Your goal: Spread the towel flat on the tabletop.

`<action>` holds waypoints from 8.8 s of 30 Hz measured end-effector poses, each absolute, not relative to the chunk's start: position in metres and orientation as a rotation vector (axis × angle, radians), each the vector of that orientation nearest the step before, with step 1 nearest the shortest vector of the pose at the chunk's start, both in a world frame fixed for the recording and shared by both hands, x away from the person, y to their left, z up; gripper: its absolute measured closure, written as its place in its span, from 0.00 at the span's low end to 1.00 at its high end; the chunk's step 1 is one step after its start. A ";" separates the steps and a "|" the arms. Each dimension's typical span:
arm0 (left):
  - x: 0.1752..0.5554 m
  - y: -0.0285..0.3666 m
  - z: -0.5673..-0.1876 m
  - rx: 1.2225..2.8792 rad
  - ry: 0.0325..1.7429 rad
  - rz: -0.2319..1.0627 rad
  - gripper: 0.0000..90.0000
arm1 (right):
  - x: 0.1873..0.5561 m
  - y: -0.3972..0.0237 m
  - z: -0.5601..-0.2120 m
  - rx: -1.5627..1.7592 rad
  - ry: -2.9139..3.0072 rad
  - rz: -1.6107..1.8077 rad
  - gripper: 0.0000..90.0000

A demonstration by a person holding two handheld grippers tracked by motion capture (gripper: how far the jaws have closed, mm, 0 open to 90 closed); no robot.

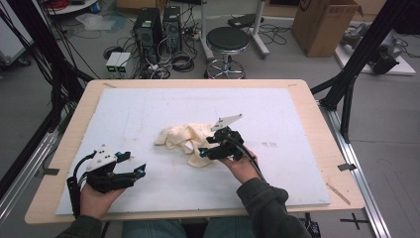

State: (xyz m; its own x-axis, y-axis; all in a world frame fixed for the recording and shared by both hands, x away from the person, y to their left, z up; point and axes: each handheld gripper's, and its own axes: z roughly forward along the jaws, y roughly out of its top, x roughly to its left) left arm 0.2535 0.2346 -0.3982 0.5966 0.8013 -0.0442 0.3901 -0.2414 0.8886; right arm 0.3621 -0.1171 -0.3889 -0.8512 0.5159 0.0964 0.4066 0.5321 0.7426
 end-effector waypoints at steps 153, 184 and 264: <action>0.239 0.229 -0.392 2.040 0.600 0.179 0.63 | 0.292 -0.192 -0.389 0.378 2.841 1.447 0.68; 0.376 0.212 -0.435 2.109 1.116 0.363 0.71 | 0.419 -0.177 -0.432 0.912 2.674 1.017 0.78; 0.399 0.208 -0.420 1.944 1.107 0.418 0.57 | 0.487 -0.195 -0.415 1.145 2.462 1.036 0.66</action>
